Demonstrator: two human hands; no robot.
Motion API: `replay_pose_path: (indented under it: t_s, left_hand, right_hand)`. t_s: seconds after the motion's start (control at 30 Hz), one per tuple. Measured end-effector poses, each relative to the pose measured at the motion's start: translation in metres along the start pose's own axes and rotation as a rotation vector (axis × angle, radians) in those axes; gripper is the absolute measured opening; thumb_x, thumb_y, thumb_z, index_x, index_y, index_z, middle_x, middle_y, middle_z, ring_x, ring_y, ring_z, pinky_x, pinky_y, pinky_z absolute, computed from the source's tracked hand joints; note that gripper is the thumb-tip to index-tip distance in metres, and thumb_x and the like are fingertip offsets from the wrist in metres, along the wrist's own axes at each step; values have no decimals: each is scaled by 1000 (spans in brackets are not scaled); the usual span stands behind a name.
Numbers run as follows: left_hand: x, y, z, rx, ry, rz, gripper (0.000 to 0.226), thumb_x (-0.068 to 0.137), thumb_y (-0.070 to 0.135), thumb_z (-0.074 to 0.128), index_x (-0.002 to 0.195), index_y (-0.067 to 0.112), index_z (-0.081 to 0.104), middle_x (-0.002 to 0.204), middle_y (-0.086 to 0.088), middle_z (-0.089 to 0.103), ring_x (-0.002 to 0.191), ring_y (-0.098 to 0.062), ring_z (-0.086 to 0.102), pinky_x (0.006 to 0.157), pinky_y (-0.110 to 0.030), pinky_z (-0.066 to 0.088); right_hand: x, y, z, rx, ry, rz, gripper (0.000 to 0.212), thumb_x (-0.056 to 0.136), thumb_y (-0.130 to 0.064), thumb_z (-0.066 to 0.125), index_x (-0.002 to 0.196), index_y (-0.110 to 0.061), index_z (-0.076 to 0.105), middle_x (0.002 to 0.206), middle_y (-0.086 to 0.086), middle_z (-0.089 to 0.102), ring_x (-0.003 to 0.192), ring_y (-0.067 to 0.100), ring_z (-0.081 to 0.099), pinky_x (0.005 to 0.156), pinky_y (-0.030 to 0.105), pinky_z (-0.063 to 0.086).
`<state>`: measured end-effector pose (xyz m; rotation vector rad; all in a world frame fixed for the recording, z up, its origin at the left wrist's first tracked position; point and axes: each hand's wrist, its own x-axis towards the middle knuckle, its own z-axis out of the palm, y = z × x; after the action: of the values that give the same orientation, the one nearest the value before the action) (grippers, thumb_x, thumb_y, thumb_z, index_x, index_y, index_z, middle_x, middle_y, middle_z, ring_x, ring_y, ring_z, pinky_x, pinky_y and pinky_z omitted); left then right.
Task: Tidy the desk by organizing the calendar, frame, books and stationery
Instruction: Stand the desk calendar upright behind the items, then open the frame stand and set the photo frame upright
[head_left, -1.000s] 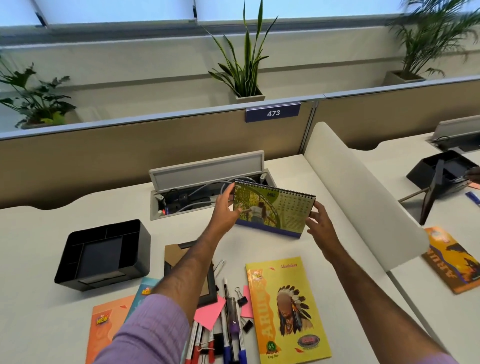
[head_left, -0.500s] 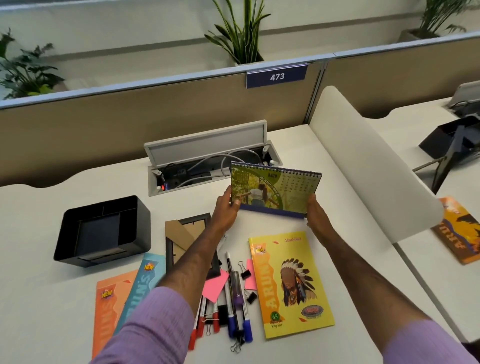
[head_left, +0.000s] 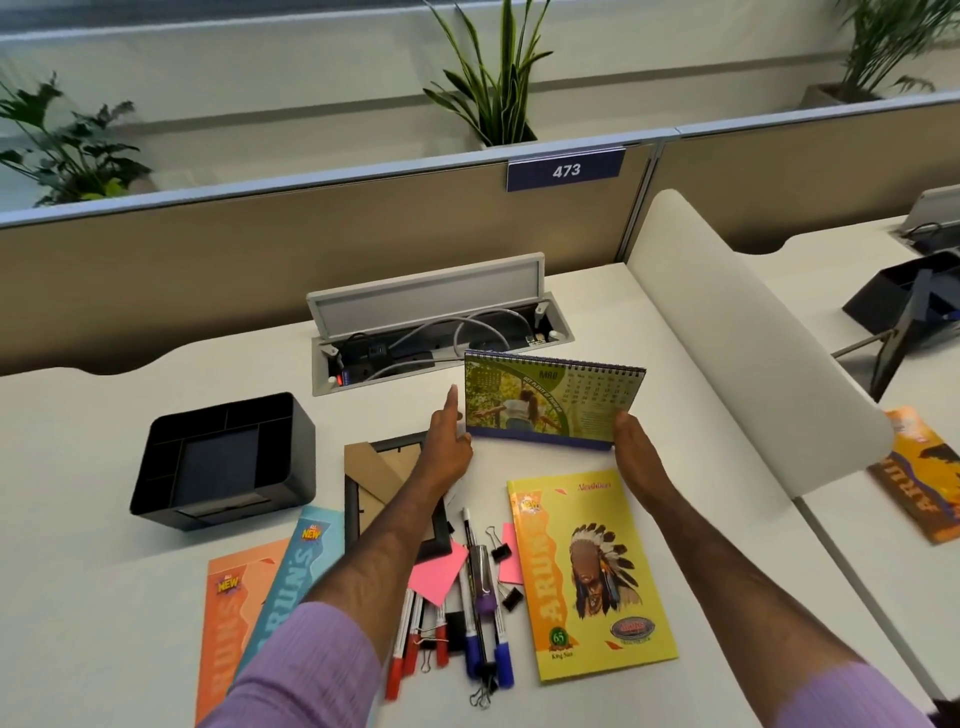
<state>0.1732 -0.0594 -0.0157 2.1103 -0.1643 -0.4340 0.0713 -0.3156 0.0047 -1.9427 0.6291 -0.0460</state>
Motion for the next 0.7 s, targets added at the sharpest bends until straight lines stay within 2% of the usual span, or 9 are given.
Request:
replay_pose_path:
  t_s: [0.1, 0.3, 0.4, 0.43, 0.5, 0.53, 0.6, 0.7]
  left_hand:
    - [-3, -5, -9, 15, 86, 16, 72, 99, 6, 52, 157, 28, 17, 142, -8, 43, 133, -21, 42, 106, -38, 43]
    - [-13, -11, -23, 6, 179, 24, 62, 98, 8, 55, 151, 30, 32, 142, -6, 45, 128, -22, 47, 104, -41, 48]
    - [-23, -16, -37, 68, 295, 26, 50, 98, 11, 56, 144, 23, 43, 140, -8, 48, 128, -24, 47, 105, -41, 47]
    - [-28, -18, -42, 97, 338, 5, 46, 98, 12, 56, 142, 20, 47, 140, -9, 49, 129, -26, 47, 105, -40, 45]
    - [-40, -23, -53, 146, 380, -85, 43, 98, 14, 56, 140, 14, 49, 142, -12, 48, 131, -29, 44, 106, -39, 40]
    - [-48, -27, -59, 171, 380, -137, 44, 97, 14, 56, 140, 12, 49, 143, -13, 46, 132, -30, 42, 108, -39, 38]
    - [-62, -39, -66, 231, 355, -188, 44, 93, 10, 54, 137, 7, 50, 142, -15, 44, 130, -33, 41, 107, -41, 37]
    - [-78, -67, -73, 287, 344, -253, 43, 95, 9, 50, 138, 6, 47, 149, -15, 38, 135, -34, 35, 111, -44, 35]
  right_hand:
    - [-4, -4, 1, -5, 20, -12, 52, 103, -45, 22, 131, -11, 49, 120, 2, 54, 109, 16, 52, 91, 28, 40]
    - [-7, -7, -1, 28, 76, -33, 46, 105, -38, 26, 129, -7, 50, 116, 2, 54, 106, 16, 51, 87, 27, 37]
    - [-11, -1, 0, 23, 118, -32, 43, 107, -32, 26, 122, -3, 52, 114, 9, 56, 104, 25, 53, 84, 31, 39]
    - [-13, 1, 1, 23, 172, -24, 44, 106, -34, 26, 114, -1, 54, 109, 12, 57, 102, 30, 54, 83, 35, 41]
    - [-21, 9, 3, 1, 339, -7, 56, 101, -52, 24, 98, -5, 55, 100, 14, 57, 97, 32, 53, 81, 38, 41]
    - [-27, 12, 6, -23, 406, 7, 59, 99, -55, 25, 100, -5, 57, 103, 15, 58, 98, 30, 52, 83, 39, 41]
    - [-50, 10, 17, -52, 483, 23, 44, 101, -43, 36, 113, -6, 57, 115, 13, 58, 106, 27, 52, 87, 36, 41]
    - [-88, -4, 55, -71, 299, -94, 25, 101, -26, 48, 119, -11, 57, 105, 4, 60, 100, 23, 58, 82, 31, 44]
